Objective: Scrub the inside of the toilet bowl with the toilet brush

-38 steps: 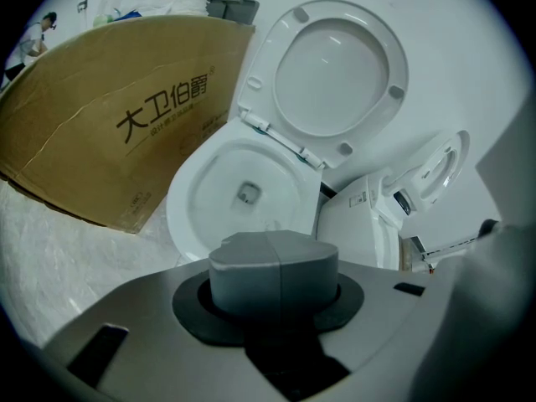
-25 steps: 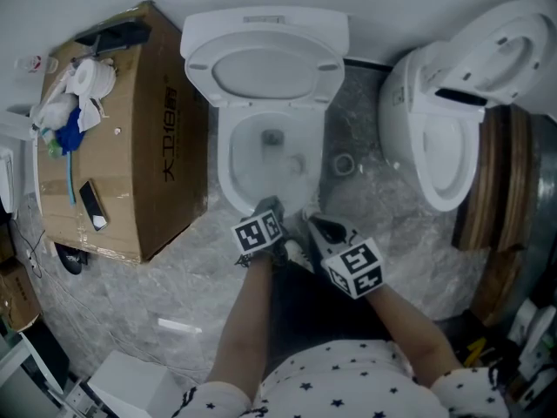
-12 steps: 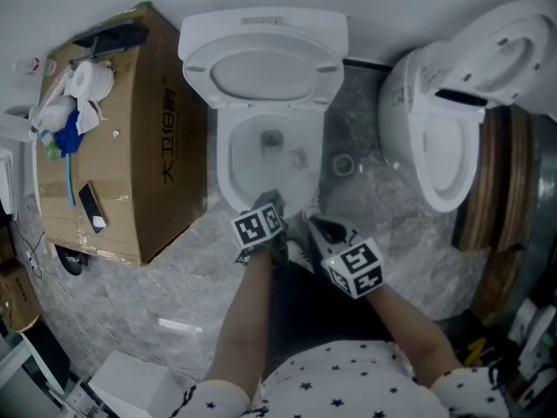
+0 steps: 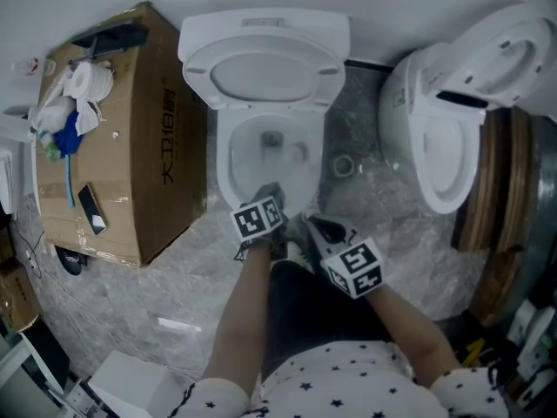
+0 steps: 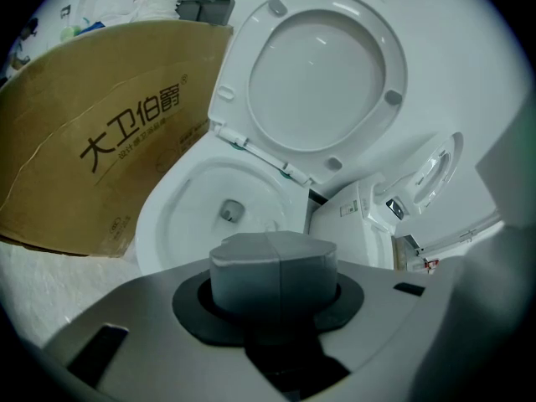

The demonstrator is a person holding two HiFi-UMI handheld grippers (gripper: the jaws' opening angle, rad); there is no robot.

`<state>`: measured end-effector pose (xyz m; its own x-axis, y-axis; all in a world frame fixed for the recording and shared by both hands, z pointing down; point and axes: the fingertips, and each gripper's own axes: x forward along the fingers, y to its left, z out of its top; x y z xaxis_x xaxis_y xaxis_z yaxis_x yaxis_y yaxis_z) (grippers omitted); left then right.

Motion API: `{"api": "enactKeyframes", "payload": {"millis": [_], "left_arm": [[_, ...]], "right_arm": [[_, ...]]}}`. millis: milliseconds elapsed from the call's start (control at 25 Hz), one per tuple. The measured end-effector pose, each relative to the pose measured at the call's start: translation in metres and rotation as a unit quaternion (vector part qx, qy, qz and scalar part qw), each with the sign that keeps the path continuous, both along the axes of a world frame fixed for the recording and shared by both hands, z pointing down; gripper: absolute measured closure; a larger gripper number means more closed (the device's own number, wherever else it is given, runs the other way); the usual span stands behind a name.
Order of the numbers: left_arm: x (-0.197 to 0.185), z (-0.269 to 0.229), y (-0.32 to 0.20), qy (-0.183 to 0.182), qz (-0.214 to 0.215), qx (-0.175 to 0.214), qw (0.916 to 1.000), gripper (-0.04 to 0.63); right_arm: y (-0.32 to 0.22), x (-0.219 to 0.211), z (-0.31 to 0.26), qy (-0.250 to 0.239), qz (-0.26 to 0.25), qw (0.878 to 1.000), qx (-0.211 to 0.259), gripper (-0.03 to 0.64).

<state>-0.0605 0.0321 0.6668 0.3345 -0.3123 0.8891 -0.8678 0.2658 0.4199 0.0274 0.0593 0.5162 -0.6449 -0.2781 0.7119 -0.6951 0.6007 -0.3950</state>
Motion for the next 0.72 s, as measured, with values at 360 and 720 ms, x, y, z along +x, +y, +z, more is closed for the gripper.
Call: {"api": "enactKeyframes", "payload": {"millis": [360,720], "left_arm": [[0.0,0.002,-0.013,-0.003,0.011,0.004,0.9999,0.439],[-0.004,0.002,-0.026,-0.007,0.012,0.009,0.9999,0.439]], "right_arm": [[-0.003,0.002,0.003,0.002,0.002,1.0,-0.003,0.611],[-0.006,0.003,0.005,0.001,0.003,1.0,-0.003,0.611]]}}
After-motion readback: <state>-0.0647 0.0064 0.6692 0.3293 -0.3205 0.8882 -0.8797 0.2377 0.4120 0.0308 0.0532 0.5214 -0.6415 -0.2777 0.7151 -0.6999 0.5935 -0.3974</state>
